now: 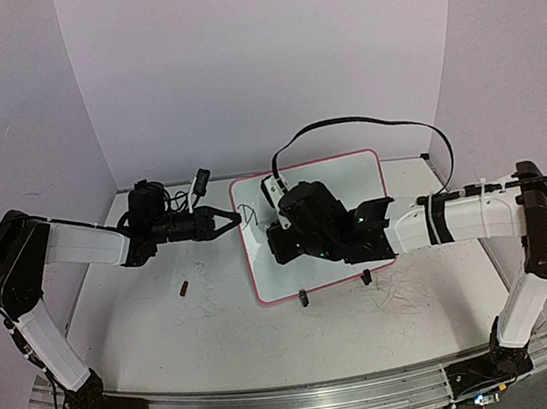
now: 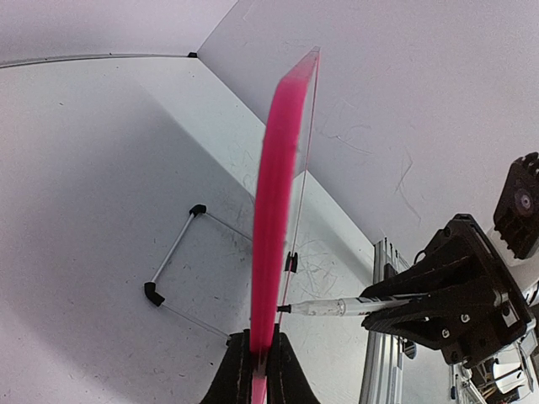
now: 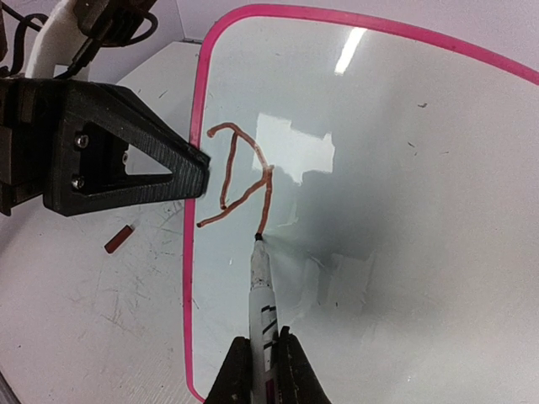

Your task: Write a sentence on the whiteboard

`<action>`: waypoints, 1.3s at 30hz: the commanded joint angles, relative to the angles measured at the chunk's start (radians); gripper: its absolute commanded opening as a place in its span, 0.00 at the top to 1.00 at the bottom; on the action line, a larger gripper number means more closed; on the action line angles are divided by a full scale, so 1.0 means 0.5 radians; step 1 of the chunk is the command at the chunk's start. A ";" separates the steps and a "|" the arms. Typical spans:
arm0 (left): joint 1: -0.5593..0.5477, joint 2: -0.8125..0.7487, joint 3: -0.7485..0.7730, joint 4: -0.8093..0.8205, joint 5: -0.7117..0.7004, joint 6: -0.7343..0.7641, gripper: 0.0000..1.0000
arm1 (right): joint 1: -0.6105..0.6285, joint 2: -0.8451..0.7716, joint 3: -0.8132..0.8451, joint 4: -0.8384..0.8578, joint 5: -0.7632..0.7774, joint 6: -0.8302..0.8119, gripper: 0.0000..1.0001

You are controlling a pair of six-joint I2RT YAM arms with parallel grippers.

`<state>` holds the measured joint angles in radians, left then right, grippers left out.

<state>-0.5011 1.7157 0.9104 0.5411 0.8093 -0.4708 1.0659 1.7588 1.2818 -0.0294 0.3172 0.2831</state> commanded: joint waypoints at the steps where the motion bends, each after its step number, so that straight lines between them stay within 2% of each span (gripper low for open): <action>1: -0.002 -0.071 0.060 -0.018 0.006 -0.009 1.00 | -0.011 0.005 0.109 0.011 0.102 -0.049 1.00; 24: -0.001 -0.078 0.063 -0.019 0.010 -0.009 1.00 | -0.049 -0.004 0.138 0.006 0.204 -0.025 1.00; 29: -0.001 -0.078 0.060 -0.018 0.008 -0.009 1.00 | -0.044 -0.082 0.101 0.022 0.114 -0.055 1.00; 33: -0.001 -0.072 0.063 -0.019 0.009 -0.009 1.00 | -0.036 -0.219 -0.071 0.146 0.029 -0.077 1.00; 39: -0.001 -0.067 0.060 -0.019 0.010 -0.009 1.00 | -0.038 -0.178 -0.076 0.155 0.018 -0.067 1.00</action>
<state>-0.5011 1.7145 0.9104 0.5415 0.8104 -0.4702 1.0511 1.6849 1.2430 0.0039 0.3409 0.2546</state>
